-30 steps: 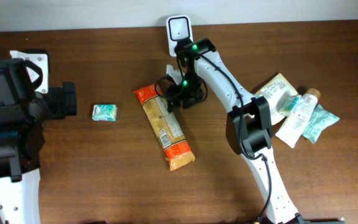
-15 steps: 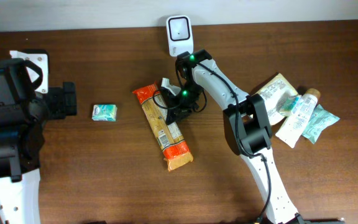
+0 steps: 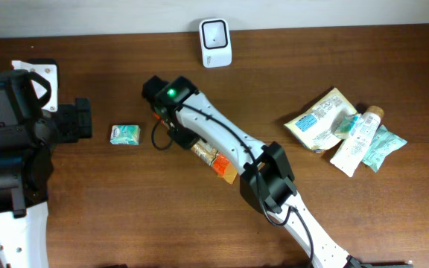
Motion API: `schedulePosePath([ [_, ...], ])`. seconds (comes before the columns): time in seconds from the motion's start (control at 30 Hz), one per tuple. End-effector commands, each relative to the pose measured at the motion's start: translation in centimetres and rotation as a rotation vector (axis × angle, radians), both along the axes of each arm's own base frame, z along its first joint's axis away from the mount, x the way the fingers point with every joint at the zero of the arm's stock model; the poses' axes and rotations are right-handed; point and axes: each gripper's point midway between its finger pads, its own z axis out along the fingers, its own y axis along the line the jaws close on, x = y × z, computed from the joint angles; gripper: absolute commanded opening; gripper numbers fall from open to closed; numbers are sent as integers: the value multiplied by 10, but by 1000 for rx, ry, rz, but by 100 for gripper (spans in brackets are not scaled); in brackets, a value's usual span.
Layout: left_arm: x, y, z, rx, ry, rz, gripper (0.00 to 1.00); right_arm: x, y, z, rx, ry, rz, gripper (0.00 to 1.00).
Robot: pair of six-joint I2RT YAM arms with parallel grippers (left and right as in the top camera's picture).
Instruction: Scan the item barcode
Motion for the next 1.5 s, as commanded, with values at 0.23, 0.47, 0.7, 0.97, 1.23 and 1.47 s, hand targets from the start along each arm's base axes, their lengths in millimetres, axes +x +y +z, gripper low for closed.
schedulePosePath([
  [0.23,-1,1,3,-8,-12,12,99,-5,-7,-21,23,95,38,43],
  [0.47,-1,1,3,-8,-12,12,99,12,1,19,310,190,-8,49],
  [0.7,-1,1,3,-8,-12,12,99,21,-29,9,531,376,-31,80],
  [0.97,-1,1,3,-8,-12,12,99,18,-57,-22,663,514,-141,73],
  [1.23,-1,1,3,-8,-12,11,99,-10,-44,-40,501,523,-56,53],
  [1.47,-1,1,3,-8,-12,12,99,-8,-33,-18,525,507,-30,4],
])
